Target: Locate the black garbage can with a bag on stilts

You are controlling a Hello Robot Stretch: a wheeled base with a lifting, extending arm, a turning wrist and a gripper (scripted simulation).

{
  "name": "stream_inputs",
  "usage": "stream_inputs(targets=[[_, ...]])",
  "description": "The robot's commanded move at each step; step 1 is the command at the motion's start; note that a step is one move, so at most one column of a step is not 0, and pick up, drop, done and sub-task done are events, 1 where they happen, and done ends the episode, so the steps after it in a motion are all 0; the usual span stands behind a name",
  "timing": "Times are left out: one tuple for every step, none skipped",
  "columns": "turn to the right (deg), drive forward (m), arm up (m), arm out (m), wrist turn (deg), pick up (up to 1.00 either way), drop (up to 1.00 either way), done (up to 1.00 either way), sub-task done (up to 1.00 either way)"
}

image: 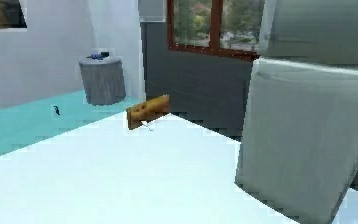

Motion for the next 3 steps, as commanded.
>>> stream_inputs(targets=[[0.0, 0.45, 0.00, 0.00, 0.0, 0.00, 0.00, 0.00, 0.00], [-45.0, 0.00, 0.00, 0.00, 0.0, 0.00, 0.00, 0.00, 0.00], [-9.0, 0.00, 0.00, 0.00, 0.0, 0.00, 0.00, 0.00, 0.00]])
